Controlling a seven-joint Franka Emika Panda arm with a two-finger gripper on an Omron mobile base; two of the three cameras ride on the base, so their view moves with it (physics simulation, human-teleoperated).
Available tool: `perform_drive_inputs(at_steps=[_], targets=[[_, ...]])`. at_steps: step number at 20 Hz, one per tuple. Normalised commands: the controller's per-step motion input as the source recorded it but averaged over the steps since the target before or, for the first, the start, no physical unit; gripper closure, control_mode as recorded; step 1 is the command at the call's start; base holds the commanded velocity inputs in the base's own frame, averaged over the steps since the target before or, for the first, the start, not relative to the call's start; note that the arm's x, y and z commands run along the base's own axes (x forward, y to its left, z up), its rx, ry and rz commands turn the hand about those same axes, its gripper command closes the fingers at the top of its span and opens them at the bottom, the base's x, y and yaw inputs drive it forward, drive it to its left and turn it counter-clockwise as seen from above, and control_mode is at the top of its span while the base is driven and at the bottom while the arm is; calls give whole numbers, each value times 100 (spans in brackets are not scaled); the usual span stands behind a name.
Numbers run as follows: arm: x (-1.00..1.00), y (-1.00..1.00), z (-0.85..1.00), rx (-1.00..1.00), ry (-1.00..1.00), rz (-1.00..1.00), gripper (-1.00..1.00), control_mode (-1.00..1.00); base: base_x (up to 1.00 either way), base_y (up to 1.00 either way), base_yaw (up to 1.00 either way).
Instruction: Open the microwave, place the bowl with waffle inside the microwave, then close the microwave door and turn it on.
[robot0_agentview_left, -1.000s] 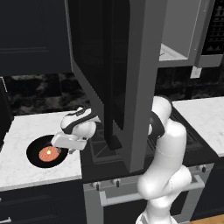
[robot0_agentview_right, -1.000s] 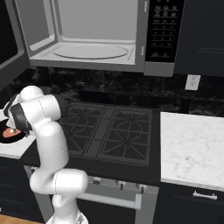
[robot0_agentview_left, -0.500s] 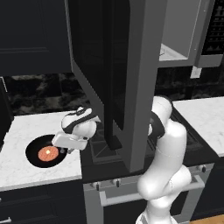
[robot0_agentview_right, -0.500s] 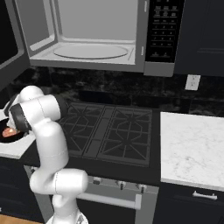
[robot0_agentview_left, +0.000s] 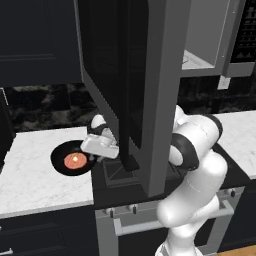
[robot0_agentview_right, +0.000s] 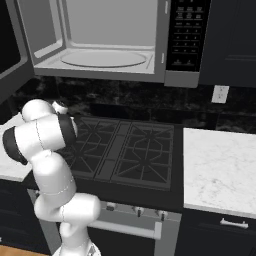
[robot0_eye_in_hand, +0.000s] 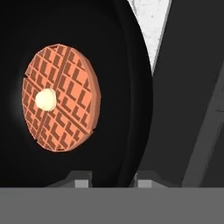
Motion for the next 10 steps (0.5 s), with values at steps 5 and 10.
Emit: perform_drive_inputs(at_steps=[5, 10], targets=[[11, -100, 56, 0, 0, -2, 100, -100, 0, 0, 0], [0, -100, 65, 0, -3, 0, 100, -100, 0, 0, 0]])
